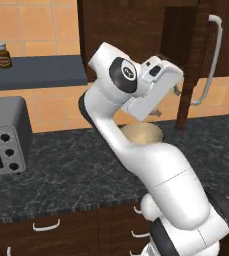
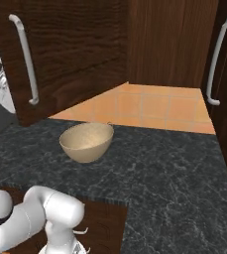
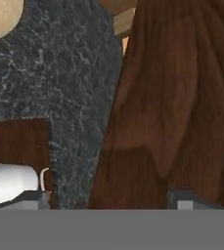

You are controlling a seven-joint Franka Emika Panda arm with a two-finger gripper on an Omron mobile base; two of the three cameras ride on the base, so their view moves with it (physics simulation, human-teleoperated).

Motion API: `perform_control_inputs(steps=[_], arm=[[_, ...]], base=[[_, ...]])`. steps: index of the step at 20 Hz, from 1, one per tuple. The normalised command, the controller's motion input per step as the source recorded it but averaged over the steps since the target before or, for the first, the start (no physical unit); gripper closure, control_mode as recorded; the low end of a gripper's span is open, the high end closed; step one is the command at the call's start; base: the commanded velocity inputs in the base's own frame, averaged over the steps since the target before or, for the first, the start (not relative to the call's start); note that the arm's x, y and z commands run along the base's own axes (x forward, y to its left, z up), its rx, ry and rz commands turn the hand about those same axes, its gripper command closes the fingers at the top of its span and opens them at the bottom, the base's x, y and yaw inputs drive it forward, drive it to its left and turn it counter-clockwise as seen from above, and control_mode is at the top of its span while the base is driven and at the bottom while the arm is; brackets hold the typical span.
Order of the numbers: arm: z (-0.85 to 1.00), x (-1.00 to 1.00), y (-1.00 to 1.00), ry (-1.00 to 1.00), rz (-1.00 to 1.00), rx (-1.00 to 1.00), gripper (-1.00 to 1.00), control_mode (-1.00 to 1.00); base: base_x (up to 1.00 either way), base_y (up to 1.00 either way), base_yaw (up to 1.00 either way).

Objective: Open the cabinet, pick up the bread from the cabinet and place it in the basket. Then move the basket to the dining counter.

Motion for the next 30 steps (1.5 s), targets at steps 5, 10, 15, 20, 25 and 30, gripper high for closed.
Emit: perform_control_inputs(steps=[5, 10, 15, 20, 25, 30], arm=[[0.08, -0.65, -1.00, -0.26, -0.09, 0.01, -1.00, -1.00], [0.04, -0.13, -1.00, -0.25, -0.04, 0.13, -1.00, -1.00], [0.00, 0.00, -0.98, -0.25, 0.00, 0.19, -1.00, -1.00], [0.00, 0.01, -0.11, -0.29, 0.06, 0.16, -1.00, -1.00], [0.01, 0.13, 0.88, -0.26, 0.22, 0.17, -1.00, -1.00], [0.50, 0.92, 0.57, -0.19, 0.22, 0.04, -1.00, -1.00]], base=[[0.00, 0.00, 0.00], [0.00, 0.00, 0.00], [0.00, 0.00, 0.00], [0.00, 0.00, 0.00], [0.00, 0.00, 0.00], [0.00, 0.00, 0.00]])
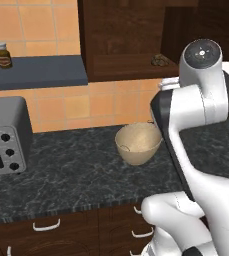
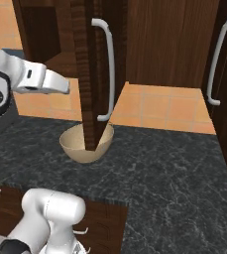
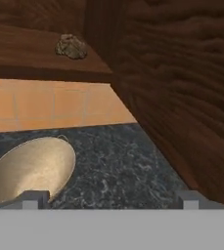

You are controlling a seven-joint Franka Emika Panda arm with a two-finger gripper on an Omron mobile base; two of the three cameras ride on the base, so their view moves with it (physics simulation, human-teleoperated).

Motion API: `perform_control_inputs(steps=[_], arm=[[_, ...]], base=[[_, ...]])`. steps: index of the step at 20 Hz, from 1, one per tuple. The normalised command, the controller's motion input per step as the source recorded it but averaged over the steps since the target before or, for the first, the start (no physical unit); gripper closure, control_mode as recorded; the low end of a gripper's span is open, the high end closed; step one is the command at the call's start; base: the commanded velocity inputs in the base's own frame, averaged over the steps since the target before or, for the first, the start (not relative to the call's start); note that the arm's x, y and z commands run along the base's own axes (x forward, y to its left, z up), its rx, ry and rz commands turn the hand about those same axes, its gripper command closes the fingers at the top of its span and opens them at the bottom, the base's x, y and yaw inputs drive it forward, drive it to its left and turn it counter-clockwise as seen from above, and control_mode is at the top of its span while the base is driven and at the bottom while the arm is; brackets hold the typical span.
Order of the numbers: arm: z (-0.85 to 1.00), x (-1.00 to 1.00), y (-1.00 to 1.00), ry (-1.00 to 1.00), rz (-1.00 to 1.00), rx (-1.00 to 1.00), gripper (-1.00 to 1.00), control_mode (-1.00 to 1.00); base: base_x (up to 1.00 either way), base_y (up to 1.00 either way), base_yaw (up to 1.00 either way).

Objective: Open the cabinet, pick up the bread from the cabinet and place it in the basket. Then move the basket to the dining counter.

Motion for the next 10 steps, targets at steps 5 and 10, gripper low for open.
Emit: perform_control_inputs(steps=[5, 10], arm=[[0.30, 1.00, 0.08, 0.00, 0.09, 0.06, -1.00, -1.00], [-0.03, 1.00, -0.03, 0.00, 0.01, 0.04, -1.00, -1.00]], base=[[0.00, 0.00, 0.00], [0.00, 0.00, 0.00]])
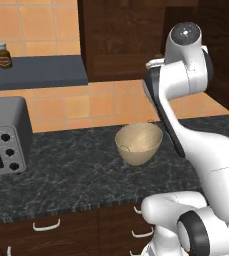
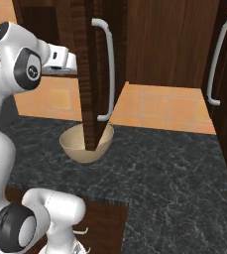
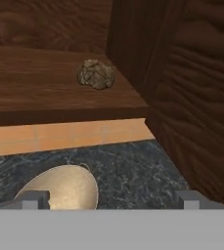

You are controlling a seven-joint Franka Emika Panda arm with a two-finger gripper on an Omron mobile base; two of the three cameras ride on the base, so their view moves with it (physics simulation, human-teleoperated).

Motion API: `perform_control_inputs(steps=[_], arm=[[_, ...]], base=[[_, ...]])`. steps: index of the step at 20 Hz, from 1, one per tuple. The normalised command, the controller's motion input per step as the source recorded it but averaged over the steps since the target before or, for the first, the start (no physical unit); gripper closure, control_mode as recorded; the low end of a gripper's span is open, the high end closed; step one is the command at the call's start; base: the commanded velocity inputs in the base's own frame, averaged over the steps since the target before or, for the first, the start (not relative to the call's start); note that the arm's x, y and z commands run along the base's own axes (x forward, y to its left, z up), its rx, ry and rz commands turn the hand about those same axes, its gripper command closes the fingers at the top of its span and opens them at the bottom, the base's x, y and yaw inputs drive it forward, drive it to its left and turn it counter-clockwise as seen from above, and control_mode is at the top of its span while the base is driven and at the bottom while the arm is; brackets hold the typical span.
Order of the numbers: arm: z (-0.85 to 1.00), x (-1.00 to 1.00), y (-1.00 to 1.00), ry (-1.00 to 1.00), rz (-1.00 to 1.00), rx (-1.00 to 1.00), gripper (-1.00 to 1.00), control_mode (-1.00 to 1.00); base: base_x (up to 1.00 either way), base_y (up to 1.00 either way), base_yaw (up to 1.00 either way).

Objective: Open the cabinet, pick up the bread from the cabinet and place it in the basket. Then move the basket to the dining counter.

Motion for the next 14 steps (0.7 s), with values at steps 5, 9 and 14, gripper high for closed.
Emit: perform_control_inputs(steps=[5, 9, 14], arm=[[0.02, 0.77, -0.24, -0.01, -0.01, 0.01, -1.00, -1.00], [0.00, 0.62, -0.25, -0.04, 0.00, 0.08, -1.00, -1.00], [0.00, 0.72, -0.06, 0.00, 0.00, 0.12, -1.00, -1.00]], base=[[0.00, 0.00, 0.00], [0.00, 0.00, 0.00], [0.00, 0.00, 0.00]])
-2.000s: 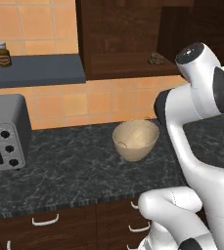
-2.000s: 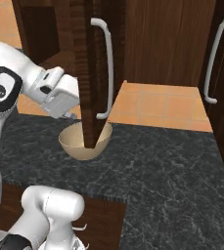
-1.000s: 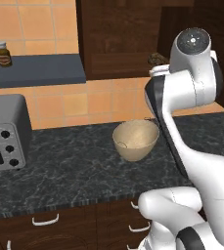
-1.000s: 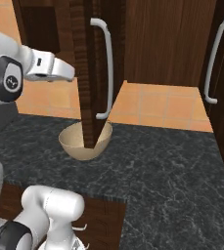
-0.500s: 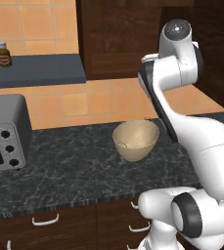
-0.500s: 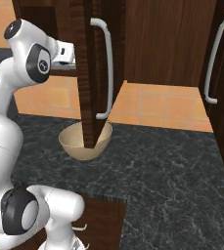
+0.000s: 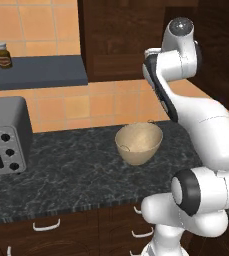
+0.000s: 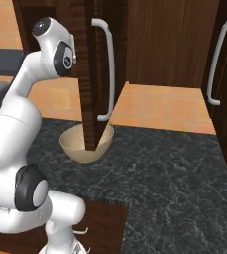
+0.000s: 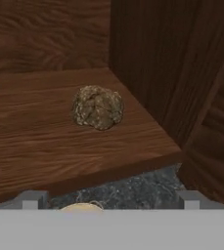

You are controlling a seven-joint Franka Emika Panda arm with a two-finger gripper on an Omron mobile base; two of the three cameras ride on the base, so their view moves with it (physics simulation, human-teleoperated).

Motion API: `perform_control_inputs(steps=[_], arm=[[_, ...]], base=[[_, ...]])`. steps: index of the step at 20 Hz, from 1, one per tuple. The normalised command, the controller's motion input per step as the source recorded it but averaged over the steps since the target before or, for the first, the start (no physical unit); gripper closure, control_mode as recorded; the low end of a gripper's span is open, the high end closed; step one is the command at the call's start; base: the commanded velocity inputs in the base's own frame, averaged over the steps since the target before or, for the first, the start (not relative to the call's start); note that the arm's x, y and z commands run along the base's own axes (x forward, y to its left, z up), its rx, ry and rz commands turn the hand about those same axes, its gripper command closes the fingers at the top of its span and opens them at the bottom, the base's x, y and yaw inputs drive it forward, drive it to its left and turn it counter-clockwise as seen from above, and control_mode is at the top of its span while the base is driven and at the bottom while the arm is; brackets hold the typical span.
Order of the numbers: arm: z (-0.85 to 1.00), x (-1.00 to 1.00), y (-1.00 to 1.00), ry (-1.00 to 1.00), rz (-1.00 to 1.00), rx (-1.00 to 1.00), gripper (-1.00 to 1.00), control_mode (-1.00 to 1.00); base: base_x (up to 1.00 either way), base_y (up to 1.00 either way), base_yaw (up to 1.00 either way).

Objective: Open the cabinet, pick up the bread from the cabinet and place it in the basket. Then move the basket to the dining counter.

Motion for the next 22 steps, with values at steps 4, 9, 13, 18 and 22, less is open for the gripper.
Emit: perform_control_inputs(steps=[4, 9, 13, 18, 22], arm=[[0.00, 0.67, -0.08, 0.00, 0.00, 0.03, -1.00, -1.00], [-0.06, 0.47, -0.12, -0.01, 0.00, 0.00, -1.00, -1.00], [-0.16, 0.51, -0.11, 0.00, 0.00, 0.00, -1.00, -1.00], [-0.14, 0.46, -0.13, 0.00, 0.00, 0.00, -1.00, -1.00], [-0.27, 0.27, -0.14, 0.00, 0.00, 0.00, -1.00, -1.00]], base=[[0.00, 0.00, 0.00], [0.00, 0.00, 0.00], [0.00, 0.00, 0.00], [0.00, 0.00, 0.00], [0.00, 0.00, 0.00]])
